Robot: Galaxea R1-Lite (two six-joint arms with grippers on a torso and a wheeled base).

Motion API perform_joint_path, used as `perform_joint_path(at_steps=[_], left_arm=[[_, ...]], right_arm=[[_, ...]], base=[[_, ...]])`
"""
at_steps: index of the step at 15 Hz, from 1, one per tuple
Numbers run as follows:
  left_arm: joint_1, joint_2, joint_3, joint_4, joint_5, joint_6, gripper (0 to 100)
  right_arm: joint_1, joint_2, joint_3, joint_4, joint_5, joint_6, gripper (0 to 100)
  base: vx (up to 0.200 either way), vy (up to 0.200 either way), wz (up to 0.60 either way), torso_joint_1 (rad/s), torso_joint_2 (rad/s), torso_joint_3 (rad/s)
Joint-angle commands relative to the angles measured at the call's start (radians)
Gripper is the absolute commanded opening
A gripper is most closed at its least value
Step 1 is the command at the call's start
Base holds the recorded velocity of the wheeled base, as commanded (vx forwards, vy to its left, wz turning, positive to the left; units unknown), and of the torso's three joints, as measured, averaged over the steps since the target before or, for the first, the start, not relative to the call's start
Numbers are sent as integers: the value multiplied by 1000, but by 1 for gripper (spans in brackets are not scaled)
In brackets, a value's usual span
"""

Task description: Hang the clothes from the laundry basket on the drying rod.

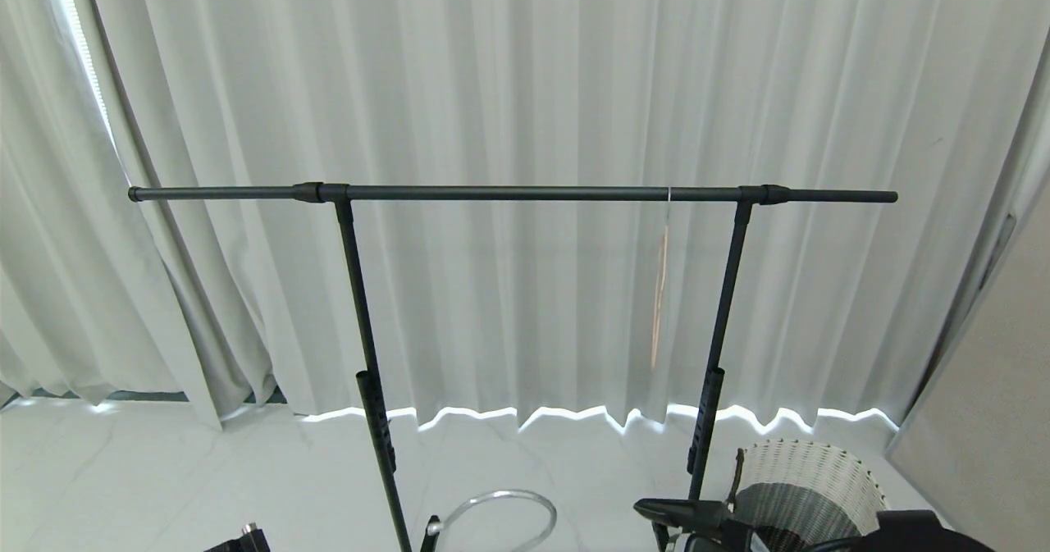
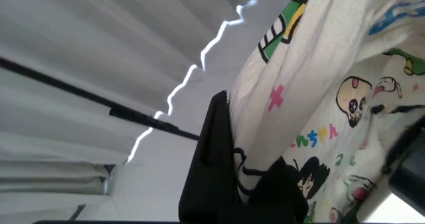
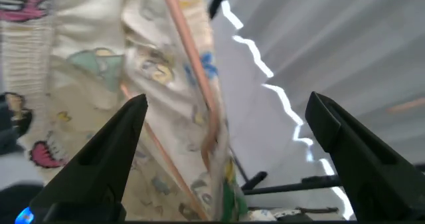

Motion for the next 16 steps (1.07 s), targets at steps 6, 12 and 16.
perform_joint_path(at_steps=[6, 12, 16], left_arm=[[-45, 2, -2, 0, 2, 2, 0], [-47, -1, 3, -80, 2, 0, 0], [-47, -2, 13, -92, 2, 0, 0]], right_arm=[[-1, 6, -130, 193, 168, 3, 100], [-1, 14, -124, 193, 174, 7, 0], [-2, 9, -124, 191, 171, 7, 0]], base=[[0, 0, 0, 0, 0, 0], [0, 0, 0, 0, 0, 0], [0, 0, 0, 0, 0, 0]])
